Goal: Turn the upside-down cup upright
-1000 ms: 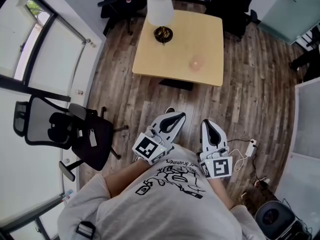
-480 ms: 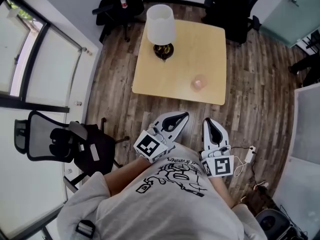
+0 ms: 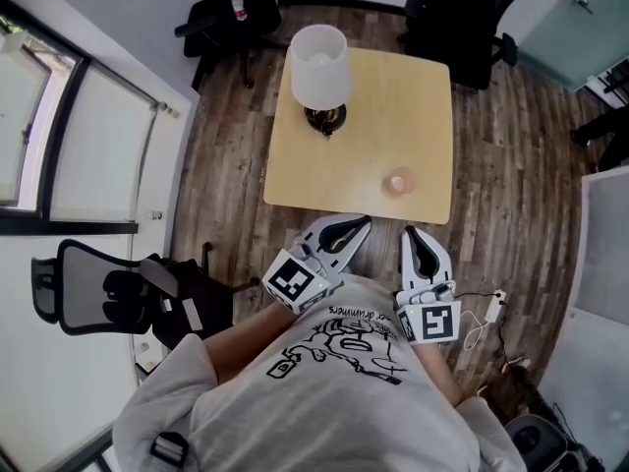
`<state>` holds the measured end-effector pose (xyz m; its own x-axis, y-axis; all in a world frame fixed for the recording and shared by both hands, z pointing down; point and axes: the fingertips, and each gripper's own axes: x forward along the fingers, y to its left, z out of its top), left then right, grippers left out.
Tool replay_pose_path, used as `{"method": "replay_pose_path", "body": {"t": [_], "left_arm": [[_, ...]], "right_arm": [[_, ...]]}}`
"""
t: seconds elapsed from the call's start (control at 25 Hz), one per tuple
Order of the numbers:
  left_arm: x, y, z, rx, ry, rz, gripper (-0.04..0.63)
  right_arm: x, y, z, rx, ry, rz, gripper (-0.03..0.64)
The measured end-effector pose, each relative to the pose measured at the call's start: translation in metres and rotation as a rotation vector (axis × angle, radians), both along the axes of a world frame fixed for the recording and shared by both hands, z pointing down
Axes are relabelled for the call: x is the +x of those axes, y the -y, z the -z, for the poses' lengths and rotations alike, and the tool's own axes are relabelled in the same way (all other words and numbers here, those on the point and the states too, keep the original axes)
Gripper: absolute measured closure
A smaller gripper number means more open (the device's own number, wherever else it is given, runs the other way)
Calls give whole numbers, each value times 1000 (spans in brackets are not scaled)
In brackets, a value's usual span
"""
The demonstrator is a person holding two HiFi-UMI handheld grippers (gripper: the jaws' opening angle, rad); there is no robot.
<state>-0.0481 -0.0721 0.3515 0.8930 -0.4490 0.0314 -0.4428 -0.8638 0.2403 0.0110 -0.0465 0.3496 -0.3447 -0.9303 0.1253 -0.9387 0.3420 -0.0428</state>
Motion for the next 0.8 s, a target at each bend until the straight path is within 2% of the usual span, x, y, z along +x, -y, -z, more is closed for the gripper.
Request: {"method": "replay_pose_path", "body": {"t": [0.2, 0.6, 0.8], "left_arm": [[4, 10, -10, -23, -10, -13, 588], [34, 21, -21, -55, 29, -14, 586], [48, 22, -31, -65, 65, -6, 587]], "right_arm": [[1, 10, -6, -16, -17, 0, 592], [30, 26, -21, -54, -1, 13, 592], [42, 30, -30, -77, -72, 32, 592]]}}
